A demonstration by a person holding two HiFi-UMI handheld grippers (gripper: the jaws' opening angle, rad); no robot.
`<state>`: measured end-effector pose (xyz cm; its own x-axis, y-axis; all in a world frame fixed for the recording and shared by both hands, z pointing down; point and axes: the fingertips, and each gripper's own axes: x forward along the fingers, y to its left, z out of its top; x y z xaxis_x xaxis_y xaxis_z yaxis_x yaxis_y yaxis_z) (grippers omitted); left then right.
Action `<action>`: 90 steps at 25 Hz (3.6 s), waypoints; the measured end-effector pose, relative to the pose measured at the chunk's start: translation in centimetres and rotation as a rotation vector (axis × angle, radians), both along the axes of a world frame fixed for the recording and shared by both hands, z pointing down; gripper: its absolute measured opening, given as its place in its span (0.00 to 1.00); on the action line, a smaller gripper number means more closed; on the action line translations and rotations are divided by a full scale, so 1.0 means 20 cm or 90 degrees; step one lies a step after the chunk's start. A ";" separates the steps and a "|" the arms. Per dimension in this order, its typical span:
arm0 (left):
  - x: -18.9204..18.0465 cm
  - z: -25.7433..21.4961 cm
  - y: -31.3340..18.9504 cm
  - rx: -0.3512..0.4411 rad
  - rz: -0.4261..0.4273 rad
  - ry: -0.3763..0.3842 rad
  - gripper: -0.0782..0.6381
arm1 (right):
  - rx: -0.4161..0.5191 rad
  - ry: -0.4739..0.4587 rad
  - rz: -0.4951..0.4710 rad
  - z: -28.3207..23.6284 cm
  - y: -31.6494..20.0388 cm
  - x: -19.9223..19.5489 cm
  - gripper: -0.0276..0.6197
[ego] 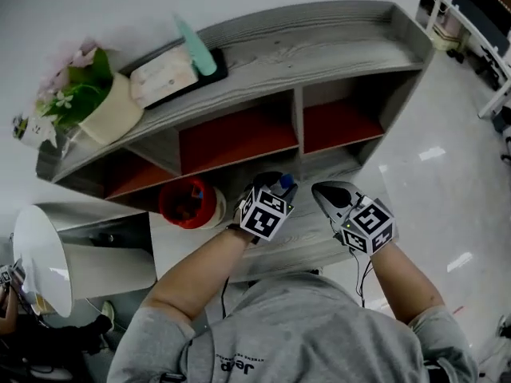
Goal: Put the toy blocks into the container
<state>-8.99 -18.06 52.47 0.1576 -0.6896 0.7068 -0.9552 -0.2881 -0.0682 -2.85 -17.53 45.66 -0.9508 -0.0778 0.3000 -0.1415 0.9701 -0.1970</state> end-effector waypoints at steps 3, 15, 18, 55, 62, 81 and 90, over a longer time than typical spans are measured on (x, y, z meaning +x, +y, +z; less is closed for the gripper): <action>-0.35 -0.09 0.29 0.006 -0.068 -0.009 0.41 | 0.014 -0.005 -0.073 -0.06 0.21 -0.34 0.04; -1.32 -0.12 1.17 0.009 -0.250 -0.008 0.41 | 0.050 0.015 -0.260 -0.08 0.93 -1.28 0.04; -1.38 -0.12 1.21 0.013 -0.253 0.000 0.41 | 0.052 0.022 -0.270 -0.08 1.00 -1.35 0.04; -1.07 -0.79 1.13 0.378 -0.232 0.233 0.12 | 0.046 -0.045 -0.185 -0.43 0.72 -0.82 0.04; -0.79 -0.85 1.13 0.409 -0.174 0.250 0.13 | 0.014 -0.079 -0.126 -0.46 0.62 -0.54 0.05; -0.65 -0.85 1.13 0.410 -0.147 0.286 0.13 | -0.015 -0.115 -0.119 -0.47 0.59 -0.42 0.05; -0.68 -0.86 1.16 0.410 -0.155 0.294 0.13 | -0.007 -0.119 -0.134 -0.49 0.61 -0.47 0.05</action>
<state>-22.53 5.11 35.28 0.1296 -0.9897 0.0616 -0.9580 -0.1089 0.2654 -12.22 -5.29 35.88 -0.9846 0.1292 0.1177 0.1024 0.9721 -0.2109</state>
